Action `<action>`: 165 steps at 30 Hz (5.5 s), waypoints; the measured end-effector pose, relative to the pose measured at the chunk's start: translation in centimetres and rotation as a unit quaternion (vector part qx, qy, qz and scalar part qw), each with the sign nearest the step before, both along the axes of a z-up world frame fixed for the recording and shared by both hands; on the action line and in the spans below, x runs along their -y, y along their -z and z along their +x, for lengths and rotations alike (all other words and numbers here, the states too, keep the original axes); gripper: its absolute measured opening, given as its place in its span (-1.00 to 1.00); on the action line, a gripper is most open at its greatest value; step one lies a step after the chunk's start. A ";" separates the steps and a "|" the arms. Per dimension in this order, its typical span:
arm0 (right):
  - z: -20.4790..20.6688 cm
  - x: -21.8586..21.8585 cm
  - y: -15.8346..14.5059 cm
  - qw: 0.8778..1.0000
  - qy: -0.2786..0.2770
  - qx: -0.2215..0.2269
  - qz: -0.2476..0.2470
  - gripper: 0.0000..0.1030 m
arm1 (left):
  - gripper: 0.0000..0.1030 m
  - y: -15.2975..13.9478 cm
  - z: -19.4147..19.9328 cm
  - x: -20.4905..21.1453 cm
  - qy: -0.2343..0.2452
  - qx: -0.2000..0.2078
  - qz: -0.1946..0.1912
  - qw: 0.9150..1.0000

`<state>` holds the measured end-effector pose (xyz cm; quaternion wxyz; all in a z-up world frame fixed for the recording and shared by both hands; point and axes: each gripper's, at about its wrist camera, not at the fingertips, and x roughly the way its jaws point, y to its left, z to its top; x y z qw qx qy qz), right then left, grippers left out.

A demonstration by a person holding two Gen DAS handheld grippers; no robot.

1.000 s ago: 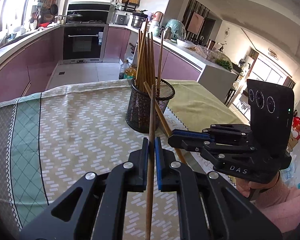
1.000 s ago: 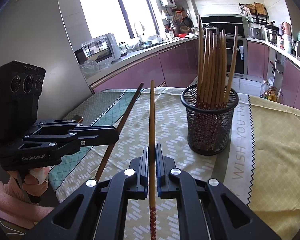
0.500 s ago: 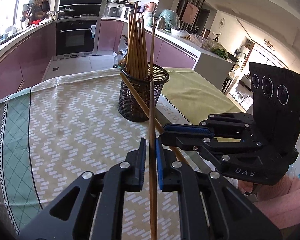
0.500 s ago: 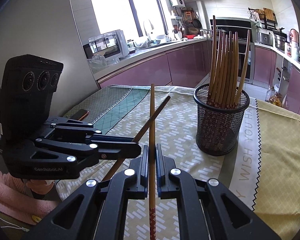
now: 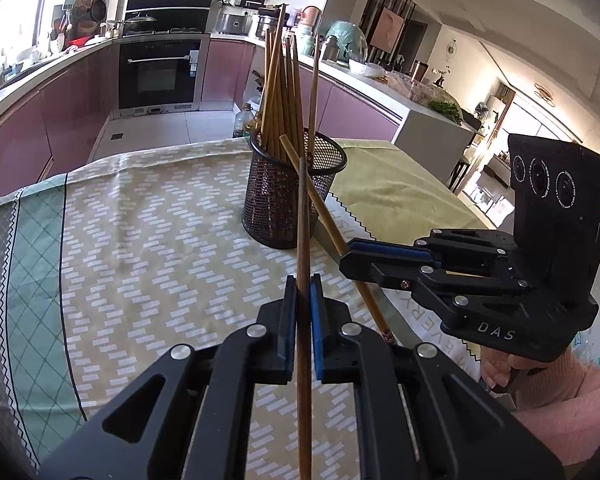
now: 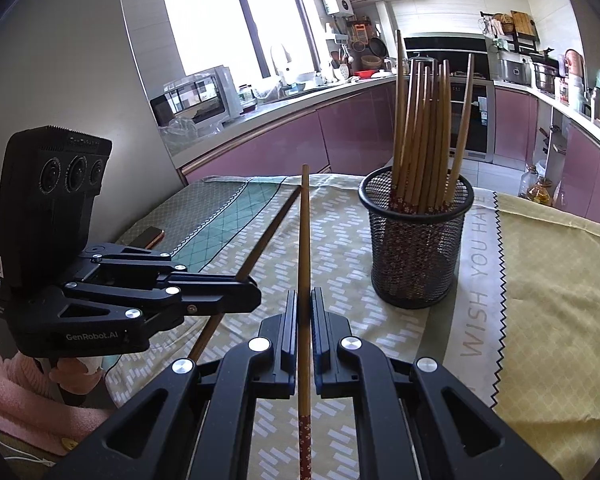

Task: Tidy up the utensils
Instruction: 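Carry the upright chopstick over the black mesh cup with the right gripper, then lower the chopstick into the mesh cup among the others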

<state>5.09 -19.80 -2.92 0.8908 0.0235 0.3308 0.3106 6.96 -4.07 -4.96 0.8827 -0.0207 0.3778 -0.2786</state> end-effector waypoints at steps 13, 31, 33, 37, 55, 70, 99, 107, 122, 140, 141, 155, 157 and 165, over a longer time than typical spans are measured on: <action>-0.1 2.4 -1.4 0.999 0.032 0.021 0.019 -0.89 | -0.86 -1.3 0.0 0.0 -0.024 0.028 0.010 0.999; 0.0 3.8 -4.5 0.996 0.057 0.068 0.028 -0.89 | -0.86 -4.8 0.1 -0.3 -0.032 0.073 -0.010 0.997; 0.0 3.8 -4.8 0.995 0.058 0.072 0.029 -0.89 | -0.86 -5.1 0.2 -0.2 -0.033 0.078 -0.012 0.996; 0.0 3.9 -5.2 0.995 0.058 0.079 0.030 -0.89 | -0.86 -5.7 0.3 0.0 -0.035 0.085 -0.015 0.996; 0.6 4.2 -6.2 0.993 0.064 0.092 0.030 -0.89 | -0.86 -7.4 1.0 0.7 -0.037 0.107 -0.021 0.993; 1.6 4.4 -7.9 0.991 0.068 0.111 0.033 -0.89 | -0.86 -9.0 1.5 0.8 -0.041 0.129 -0.024 0.991; 2.7 4.6 -9.8 0.987 0.069 0.140 0.045 -0.89 | -0.86 -12.0 1.6 1.5 -0.041 0.174 -0.028 0.983; 3.1 4.5 -10.2 0.986 0.070 0.148 0.044 -0.89 | -0.86 -13.1 1.6 1.7 -0.042 0.185 -0.036 0.981; 3.9 4.4 -10.5 0.983 0.079 0.158 0.046 -0.89 | -0.86 -14.2 2.1 2.3 -0.057 0.202 -0.039 0.977; 5.5 3.8 -10.0 0.985 0.090 0.140 0.042 -0.89 | -0.86 -13.4 4.3 3.4 -0.071 0.174 -0.029 0.982; 5.6 3.8 -9.9 0.985 0.091 0.138 0.042 -0.90 | -0.86 -13.3 4.4 3.4 -0.070 0.173 -0.029 0.982; 6.3 3.5 -8.8 0.987 0.097 0.120 0.039 -0.90 | -0.86 -13.1 5.6 4.2 -0.064 0.165 -0.011 0.984; 6.5 3.6 -8.7 0.987 0.098 0.118 0.039 -0.90 | -0.86 -12.8 5.6 4.4 -0.063 0.162 -0.008 0.985; 6.8 3.5 -8.1 0.988 0.100 0.109 0.039 -0.90 | -0.86 -12.1 6.1 4.5 -0.059 0.152 -0.001 0.987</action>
